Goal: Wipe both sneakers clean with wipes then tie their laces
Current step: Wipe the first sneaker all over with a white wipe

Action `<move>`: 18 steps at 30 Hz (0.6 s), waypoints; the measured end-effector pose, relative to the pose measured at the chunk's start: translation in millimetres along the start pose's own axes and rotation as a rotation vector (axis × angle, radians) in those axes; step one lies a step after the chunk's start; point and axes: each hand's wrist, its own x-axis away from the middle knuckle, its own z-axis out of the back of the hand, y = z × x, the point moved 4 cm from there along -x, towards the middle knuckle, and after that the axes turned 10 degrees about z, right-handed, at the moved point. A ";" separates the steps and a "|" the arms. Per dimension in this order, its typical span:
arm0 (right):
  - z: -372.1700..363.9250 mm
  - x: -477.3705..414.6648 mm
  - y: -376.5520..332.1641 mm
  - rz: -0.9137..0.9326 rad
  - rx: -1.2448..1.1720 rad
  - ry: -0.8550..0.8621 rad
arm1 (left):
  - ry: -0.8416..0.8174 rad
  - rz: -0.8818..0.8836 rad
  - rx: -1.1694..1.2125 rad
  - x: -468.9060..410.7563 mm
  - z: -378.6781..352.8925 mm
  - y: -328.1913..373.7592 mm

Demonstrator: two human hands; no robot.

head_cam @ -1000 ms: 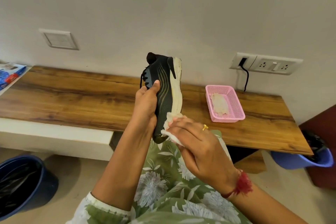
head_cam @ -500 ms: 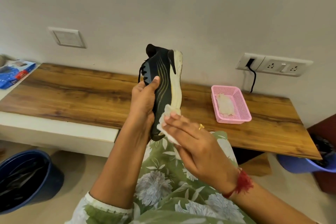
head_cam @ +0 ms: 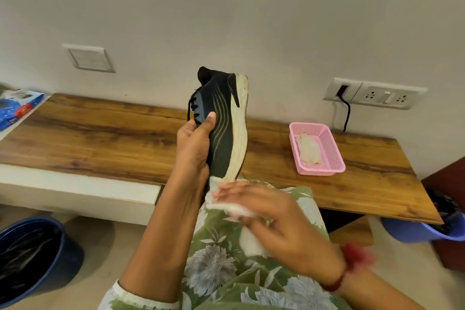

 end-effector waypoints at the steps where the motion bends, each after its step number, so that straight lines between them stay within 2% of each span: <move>1: 12.8 -5.4 -1.4 -0.133 -0.299 0.099 | -0.006 0.005 0.003 0.1 0.1 -0.1; 2: 28.9 -9.6 3.7 -0.255 -0.493 0.238 | -0.020 0.012 0.008 0.9 -0.9 -0.6; 3: 47.2 -15.1 12.0 -0.330 -0.571 0.364 | -0.037 0.016 0.009 2.3 -2.5 -1.3; 5: 87.1 -35.5 32.3 -0.328 -0.470 0.548 | -0.064 0.016 -0.010 6.0 -6.3 -4.4; 7: 117.5 -61.0 49.2 -0.243 -0.225 0.646 | -0.092 0.014 -0.027 10.3 -10.5 -8.5; 9: 132.8 -75.6 72.6 -0.183 0.087 0.618 | -0.126 0.019 -0.039 14.5 -15.0 -12.0; 12: 127.5 -78.4 97.6 -0.164 0.460 0.369 | -0.160 0.015 -0.047 19.0 -19.2 -12.2; 15: 109.7 -65.3 100.4 -0.115 0.609 0.275 | -0.169 0.013 -0.044 18.9 -18.7 -9.7; 18: 91.3 -52.5 92.1 -0.087 0.625 0.229 | -0.165 0.031 -0.042 17.2 -17.4 -11.7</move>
